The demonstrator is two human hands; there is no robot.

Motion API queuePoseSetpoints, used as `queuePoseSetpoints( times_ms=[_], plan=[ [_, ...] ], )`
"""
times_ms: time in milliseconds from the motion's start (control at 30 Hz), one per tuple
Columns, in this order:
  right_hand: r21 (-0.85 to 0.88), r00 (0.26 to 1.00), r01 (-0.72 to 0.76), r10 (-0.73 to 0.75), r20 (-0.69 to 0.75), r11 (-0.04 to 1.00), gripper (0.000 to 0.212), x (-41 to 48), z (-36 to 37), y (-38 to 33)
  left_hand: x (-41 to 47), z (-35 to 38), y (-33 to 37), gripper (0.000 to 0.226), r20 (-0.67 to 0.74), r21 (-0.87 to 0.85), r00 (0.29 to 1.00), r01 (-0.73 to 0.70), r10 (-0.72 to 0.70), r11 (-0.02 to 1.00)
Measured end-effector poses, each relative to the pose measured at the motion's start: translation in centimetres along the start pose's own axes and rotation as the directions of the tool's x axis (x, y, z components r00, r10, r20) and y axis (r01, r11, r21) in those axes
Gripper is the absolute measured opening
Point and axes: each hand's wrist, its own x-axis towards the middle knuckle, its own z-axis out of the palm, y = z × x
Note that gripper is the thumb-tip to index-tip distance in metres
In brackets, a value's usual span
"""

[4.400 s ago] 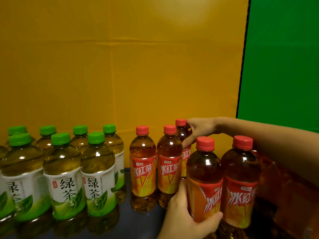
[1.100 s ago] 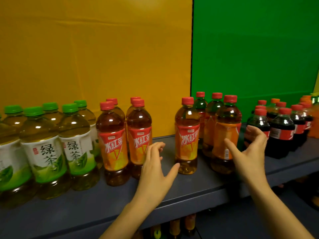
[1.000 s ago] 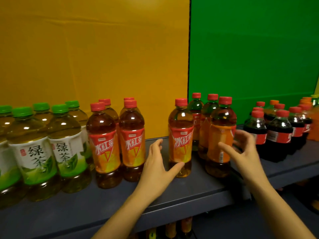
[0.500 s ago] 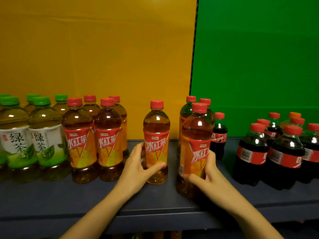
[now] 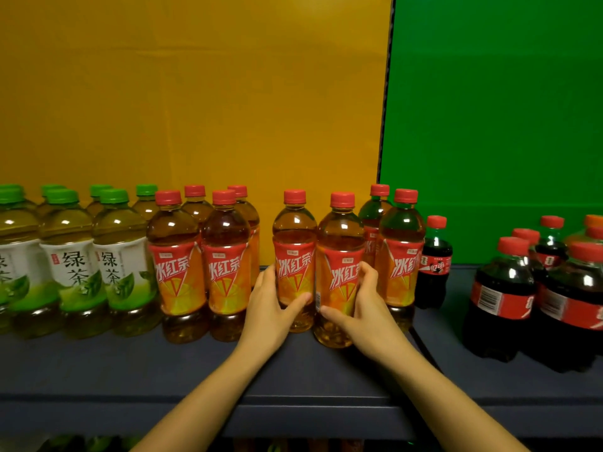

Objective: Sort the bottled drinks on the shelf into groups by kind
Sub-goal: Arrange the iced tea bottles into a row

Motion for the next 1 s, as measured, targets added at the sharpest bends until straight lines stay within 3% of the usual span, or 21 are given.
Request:
queuePoseSetpoints(
  times_ms=[300, 500, 1000],
  plan=[
    [0.090, 0.991, -0.083, 0.092, -0.100, 0.992, 0.089, 4.6, 1.5, 1.1, 2.5, 1.1, -0.3, 0.063, -0.044, 0.127, 0.994, 0.103, -0.098, 0.987],
    [0.045, 0.982, 0.010, -0.001, -0.188, 0.999, 0.085, 4.2, 2.7, 2.6, 2.6, 1.7, -0.5, 0.072, -0.077, 0.113, 0.992, 0.111, -0.103, 0.987],
    [0.009, 0.977, 0.009, -0.007, -0.215, 1.000, 0.085, 5.6, 3.3, 3.8, 2.9, 2.3, -1.1, 0.070, -0.092, 0.088, 0.992, 0.095, -0.087, 0.992]
  ],
)
